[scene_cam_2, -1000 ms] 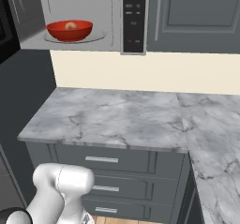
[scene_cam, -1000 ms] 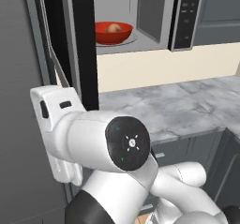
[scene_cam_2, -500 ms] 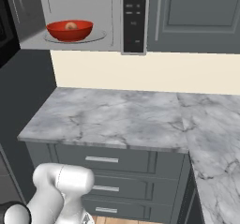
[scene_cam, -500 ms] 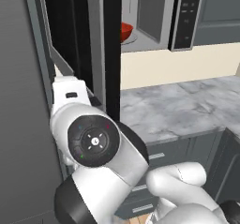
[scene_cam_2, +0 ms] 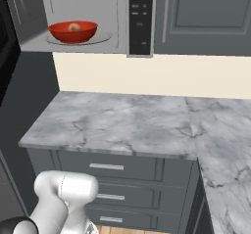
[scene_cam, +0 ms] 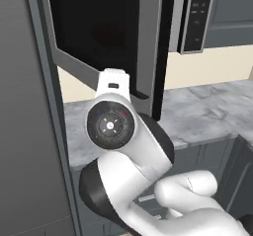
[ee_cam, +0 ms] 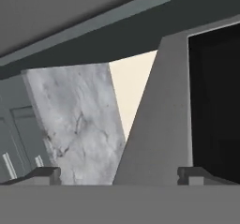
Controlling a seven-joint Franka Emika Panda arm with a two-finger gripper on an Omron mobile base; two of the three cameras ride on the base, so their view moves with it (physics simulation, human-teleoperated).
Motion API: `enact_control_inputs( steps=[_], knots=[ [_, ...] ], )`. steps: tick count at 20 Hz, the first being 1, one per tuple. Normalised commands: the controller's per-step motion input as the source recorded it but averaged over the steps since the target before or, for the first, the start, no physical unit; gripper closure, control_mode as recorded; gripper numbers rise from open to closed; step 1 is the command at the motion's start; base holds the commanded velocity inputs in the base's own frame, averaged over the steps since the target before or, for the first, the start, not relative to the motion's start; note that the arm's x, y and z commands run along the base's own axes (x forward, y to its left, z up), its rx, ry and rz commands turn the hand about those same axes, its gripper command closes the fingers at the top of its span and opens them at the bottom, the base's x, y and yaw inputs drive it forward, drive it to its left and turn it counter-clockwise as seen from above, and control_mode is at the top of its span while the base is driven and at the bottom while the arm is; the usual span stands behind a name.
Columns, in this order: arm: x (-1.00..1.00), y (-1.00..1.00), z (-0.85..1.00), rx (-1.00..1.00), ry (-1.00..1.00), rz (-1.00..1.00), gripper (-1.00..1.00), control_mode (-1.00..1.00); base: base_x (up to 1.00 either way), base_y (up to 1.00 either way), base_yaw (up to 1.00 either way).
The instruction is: Pick the onion from the sink and place it in the bowl. Then pick the bowl and place it in the microwave. Then close the microwave door and press the start button.
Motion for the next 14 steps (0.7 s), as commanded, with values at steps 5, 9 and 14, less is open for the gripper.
enact_control_inputs(
  steps=[5,9,14],
  knots=[
    [0.52,-1.00,0.01,0.00,-0.01,-0.19,-1.00,-1.00,0.00,0.00,0.00],
    [0.70,-0.99,0.07,0.00,0.00,-0.07,-1.00,-1.00,0.00,0.00,0.00],
    [0.95,-0.89,0.10,-0.01,0.00,0.00,-1.00,-1.00,0.00,0.00,0.00]
  ],
)
